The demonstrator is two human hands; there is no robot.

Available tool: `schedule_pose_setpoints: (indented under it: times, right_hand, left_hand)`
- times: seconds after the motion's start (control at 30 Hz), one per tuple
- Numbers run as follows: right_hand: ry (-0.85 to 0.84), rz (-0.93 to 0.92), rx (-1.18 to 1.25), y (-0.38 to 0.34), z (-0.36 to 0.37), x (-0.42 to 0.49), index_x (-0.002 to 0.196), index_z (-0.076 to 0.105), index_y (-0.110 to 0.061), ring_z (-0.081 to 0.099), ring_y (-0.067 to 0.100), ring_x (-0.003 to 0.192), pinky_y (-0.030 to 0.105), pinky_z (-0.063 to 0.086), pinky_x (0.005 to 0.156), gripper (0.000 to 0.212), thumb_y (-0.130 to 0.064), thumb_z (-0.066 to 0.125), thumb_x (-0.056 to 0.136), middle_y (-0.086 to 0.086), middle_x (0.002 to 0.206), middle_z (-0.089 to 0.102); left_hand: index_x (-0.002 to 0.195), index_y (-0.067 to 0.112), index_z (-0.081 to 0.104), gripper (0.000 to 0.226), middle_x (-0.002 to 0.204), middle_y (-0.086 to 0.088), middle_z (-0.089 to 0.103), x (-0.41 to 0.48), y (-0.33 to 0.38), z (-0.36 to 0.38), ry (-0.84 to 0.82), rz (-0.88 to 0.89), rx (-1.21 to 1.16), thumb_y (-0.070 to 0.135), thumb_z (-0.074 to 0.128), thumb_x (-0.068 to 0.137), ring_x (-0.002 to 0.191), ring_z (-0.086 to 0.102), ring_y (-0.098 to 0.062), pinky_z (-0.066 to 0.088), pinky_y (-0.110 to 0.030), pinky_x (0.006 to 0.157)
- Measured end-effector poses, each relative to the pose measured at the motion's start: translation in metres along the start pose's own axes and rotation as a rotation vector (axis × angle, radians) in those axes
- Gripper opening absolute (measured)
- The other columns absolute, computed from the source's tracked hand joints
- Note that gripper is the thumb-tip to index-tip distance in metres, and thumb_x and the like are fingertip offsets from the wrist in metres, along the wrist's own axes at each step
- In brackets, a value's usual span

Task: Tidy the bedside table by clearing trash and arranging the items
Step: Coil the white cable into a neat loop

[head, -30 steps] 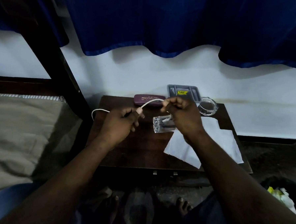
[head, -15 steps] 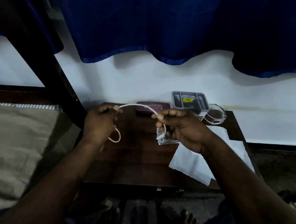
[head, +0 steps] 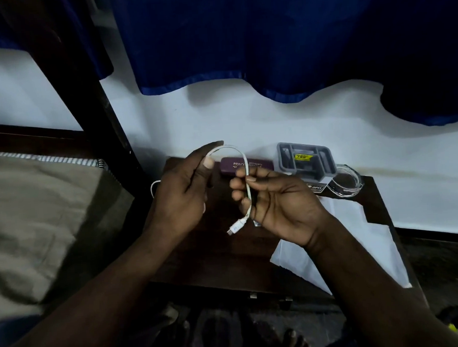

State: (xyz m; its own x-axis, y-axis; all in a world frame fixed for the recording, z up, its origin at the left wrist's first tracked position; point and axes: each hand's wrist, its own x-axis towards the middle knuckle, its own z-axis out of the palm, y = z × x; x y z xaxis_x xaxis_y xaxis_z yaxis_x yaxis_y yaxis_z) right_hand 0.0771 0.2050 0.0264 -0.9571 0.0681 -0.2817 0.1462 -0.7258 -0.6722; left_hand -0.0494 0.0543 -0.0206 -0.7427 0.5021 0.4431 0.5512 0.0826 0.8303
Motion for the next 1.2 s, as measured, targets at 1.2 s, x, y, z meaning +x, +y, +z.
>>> schedule_pose_setpoints:
  times: [1.2]
  right_hand:
    - [0.324,-0.357,-1.109,0.034,-0.005,0.036,0.087,0.072,-0.003,0.065,0.009,0.079,0.032,0.054,0.076,0.011,0.002,0.064,0.093,0.008,0.081,0.073]
  left_hand:
    - [0.093,0.033,0.067,0.014,0.090,0.014,0.071,0.011,0.010,-0.034,-0.383,0.198,0.484,0.043,0.064,0.084,0.085,0.068,-0.014,0.055,-0.037,0.072]
